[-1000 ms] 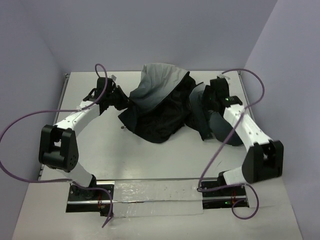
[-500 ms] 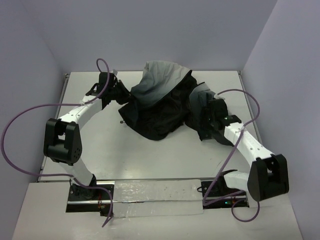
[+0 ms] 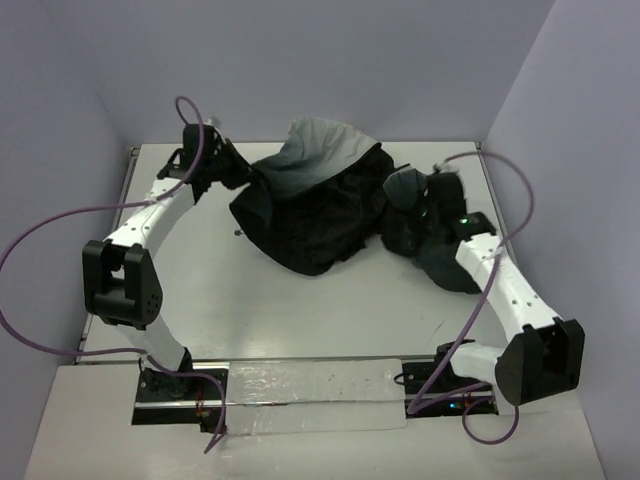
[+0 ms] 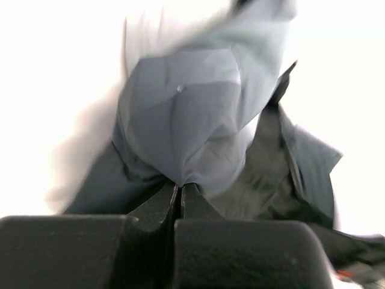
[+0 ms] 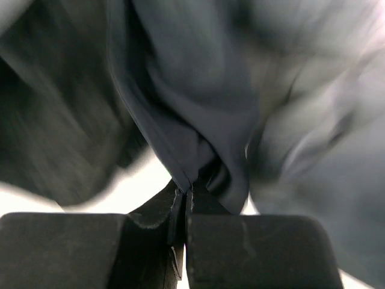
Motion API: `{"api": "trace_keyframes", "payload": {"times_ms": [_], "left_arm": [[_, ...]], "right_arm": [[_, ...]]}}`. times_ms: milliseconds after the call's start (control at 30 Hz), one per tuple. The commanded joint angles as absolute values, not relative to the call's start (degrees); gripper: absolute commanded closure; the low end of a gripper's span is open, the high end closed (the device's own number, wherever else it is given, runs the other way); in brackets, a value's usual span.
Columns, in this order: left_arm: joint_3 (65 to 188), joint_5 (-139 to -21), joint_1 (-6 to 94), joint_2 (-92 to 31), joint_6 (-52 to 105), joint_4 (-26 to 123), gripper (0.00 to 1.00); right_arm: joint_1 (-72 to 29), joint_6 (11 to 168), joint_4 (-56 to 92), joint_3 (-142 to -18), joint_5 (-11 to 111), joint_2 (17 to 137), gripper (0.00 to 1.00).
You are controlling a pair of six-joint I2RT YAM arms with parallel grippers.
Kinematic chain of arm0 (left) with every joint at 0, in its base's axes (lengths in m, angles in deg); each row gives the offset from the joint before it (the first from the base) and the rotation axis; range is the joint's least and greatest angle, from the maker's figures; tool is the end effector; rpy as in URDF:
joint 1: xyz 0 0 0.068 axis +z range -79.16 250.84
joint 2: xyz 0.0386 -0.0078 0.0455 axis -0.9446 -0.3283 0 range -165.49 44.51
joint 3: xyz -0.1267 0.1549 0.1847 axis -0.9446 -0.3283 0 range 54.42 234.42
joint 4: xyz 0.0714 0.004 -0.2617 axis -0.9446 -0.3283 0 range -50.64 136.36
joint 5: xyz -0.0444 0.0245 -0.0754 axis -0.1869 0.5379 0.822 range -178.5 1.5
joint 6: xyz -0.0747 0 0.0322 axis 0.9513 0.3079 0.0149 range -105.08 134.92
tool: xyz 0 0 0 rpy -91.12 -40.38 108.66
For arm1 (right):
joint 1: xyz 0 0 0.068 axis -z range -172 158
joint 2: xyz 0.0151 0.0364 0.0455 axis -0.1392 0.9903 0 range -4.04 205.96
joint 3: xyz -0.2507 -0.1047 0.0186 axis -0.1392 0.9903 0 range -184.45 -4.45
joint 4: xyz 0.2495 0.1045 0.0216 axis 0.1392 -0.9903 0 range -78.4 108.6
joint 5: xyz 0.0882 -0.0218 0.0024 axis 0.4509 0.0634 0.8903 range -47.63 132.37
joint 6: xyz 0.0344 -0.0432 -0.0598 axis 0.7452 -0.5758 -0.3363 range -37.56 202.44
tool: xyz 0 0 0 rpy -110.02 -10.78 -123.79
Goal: Zip up the jacket
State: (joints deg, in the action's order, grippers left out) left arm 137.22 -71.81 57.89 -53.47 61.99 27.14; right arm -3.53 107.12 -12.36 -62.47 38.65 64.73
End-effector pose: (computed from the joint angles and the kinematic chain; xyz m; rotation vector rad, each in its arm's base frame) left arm 0.4201 -0.1175 0.2856 -0.5012 2.2344 -0.8922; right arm 0.2897 0.0545 0.2743 0.2978 2.2903 0.2504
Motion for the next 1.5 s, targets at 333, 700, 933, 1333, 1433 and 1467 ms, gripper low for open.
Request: {"api": "trace_keyframes", "payload": {"times_ms": [333, 700, 933, 1333, 1433, 1467], "left_arm": [[162.5, -68.4, 73.5, -50.5, 63.3, 25.7, 1.0], [124.9, -77.6, 73.0, -48.5, 59.3, 27.6, 1.0], [127.4, -83.2, 71.4, -47.7, 56.4, 23.5, 1.0], [119.7, -64.9, 63.6, -37.6, 61.8, 33.1, 1.0], [116.8, -61.2, 63.4, -36.4, 66.6, 36.6, 1.0], [115.6, -59.8, 63.2, -36.2, 67.9, 37.9, 1.0]], "right_arm": [[11.7, 109.7, -11.6, -98.5, 52.6, 72.5, 1.0], [-5.2, 105.7, -9.6, -80.9, 50.8, 82.3, 1.0], [-11.0, 107.3, -8.1, -84.1, 51.0, 86.1, 1.0], [-17.8, 110.4, -4.9, -80.0, 46.4, 87.7, 1.0], [-16.3, 111.2, -5.0, -76.0, 45.3, 88.6, 0.86], [-16.2, 111.4, -5.7, -75.6, 44.0, 88.6, 0.74]]}}
